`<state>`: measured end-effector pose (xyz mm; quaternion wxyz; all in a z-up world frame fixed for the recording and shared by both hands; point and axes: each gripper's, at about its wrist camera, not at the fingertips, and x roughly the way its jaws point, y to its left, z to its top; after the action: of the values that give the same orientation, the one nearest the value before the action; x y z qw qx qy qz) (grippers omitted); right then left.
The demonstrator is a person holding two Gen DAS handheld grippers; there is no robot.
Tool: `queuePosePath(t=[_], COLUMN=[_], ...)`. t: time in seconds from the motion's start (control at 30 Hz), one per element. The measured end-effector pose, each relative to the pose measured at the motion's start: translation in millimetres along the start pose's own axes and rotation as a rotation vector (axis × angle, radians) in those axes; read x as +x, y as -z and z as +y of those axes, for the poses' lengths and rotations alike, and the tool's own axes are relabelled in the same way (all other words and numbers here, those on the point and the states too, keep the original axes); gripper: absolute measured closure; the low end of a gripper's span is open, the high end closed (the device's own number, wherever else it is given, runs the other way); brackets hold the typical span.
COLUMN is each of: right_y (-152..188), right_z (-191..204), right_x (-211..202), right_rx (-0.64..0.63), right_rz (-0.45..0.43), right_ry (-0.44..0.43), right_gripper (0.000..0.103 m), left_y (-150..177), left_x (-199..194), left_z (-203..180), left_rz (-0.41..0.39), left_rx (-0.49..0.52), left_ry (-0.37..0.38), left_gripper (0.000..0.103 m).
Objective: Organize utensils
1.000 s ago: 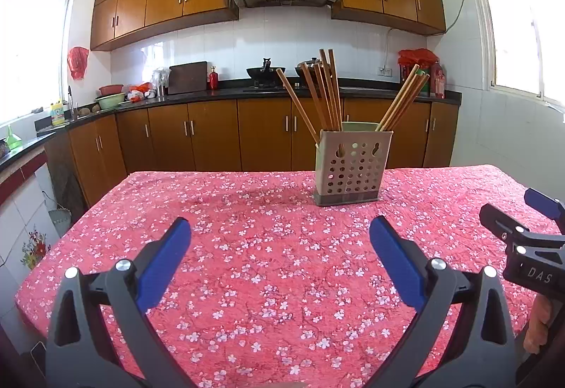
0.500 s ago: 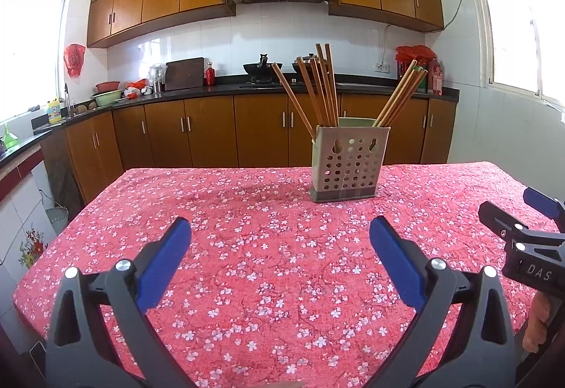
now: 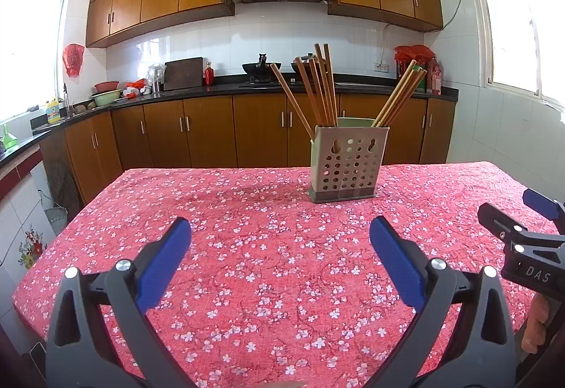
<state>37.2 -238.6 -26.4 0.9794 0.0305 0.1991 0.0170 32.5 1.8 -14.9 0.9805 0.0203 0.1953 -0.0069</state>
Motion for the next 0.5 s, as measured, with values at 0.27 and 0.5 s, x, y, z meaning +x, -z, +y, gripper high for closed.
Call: queuePosePath(t=[0.27, 0.5], right_y=[0.2, 0.2], right_z=[0.1, -0.3], right_x=[-0.1, 0.0], right_rx=[0.002, 0.001], right_rz=[0.001, 0.0], right_ry=[0.002, 0.001], right_gripper=[0.002, 0.002], left_y=[-0.7, -0.6], left_x=[1.4, 1.6], left_z=[-0.1, -0.5], left_rz=[0.004, 0.004], left_rx=[0.0, 0.0], left_ry=[0.003, 0.002], left_gripper=[0.004, 0.004])
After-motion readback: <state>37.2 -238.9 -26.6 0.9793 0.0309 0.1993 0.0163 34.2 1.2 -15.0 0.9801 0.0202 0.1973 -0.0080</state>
